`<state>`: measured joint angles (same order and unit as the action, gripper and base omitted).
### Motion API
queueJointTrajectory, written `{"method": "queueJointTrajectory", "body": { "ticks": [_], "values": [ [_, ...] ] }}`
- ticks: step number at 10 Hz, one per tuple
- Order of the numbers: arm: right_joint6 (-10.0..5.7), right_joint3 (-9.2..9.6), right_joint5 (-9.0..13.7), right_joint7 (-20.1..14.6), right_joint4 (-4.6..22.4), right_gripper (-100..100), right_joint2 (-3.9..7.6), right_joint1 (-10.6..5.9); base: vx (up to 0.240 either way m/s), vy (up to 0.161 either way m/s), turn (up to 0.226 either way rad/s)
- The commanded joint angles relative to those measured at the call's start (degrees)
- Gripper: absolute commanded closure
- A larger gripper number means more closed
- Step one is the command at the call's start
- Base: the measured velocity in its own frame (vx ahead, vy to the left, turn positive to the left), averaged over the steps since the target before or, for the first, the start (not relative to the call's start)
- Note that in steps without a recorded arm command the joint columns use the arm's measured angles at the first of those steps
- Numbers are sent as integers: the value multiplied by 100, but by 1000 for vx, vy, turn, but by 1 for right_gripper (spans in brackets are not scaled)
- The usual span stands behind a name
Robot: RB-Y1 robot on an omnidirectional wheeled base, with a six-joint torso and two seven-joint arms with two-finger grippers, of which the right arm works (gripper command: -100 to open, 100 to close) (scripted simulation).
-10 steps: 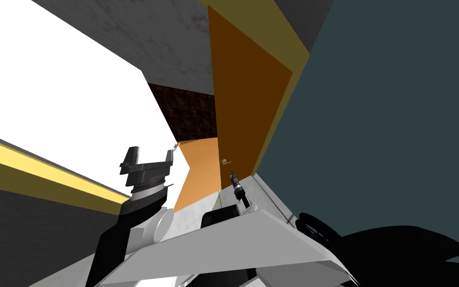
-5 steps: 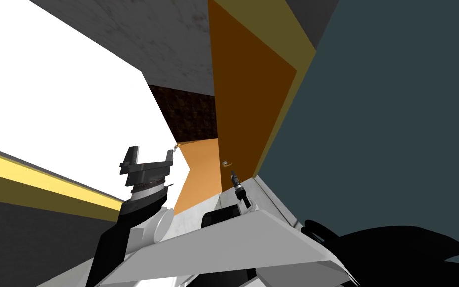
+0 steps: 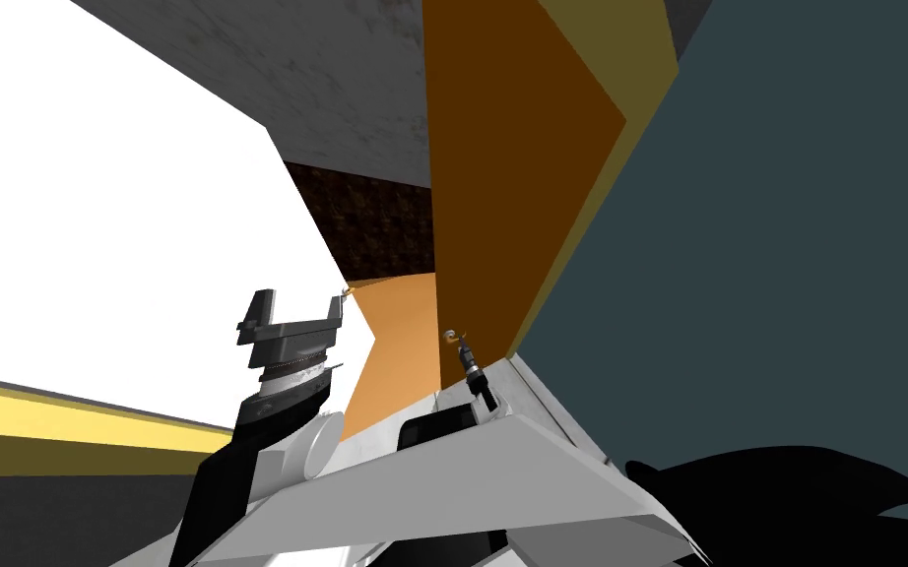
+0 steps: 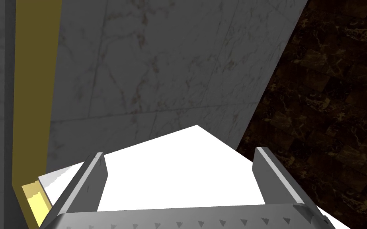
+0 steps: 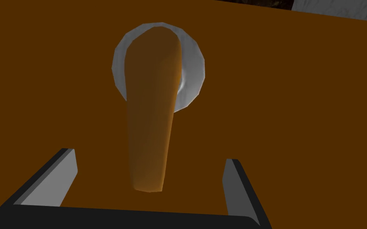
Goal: Push the door open
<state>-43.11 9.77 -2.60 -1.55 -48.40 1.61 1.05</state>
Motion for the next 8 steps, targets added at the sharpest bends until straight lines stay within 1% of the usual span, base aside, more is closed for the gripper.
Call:
{"method": "queueJointTrajectory", "body": {
  "ticks": [1, 2, 3, 4, 8],
  "values": [
    [-22, -17, 7, 5, 30, -100, -63, -6, 174, 36, 24],
    [-39, -30, 13, 9, 52, -100, -149, -11, 186, 28, 20],
    [-48, -24, 11, 8, 70, -100, -105, -16, 89, 11, 5],
    [-48, -24, 11, 8, 70, 100, -105, -16, -13, -1, -5],
    [-48, -24, 11, 8, 70, 100, -105, -16, -11, -2, 5]
  ]
}}
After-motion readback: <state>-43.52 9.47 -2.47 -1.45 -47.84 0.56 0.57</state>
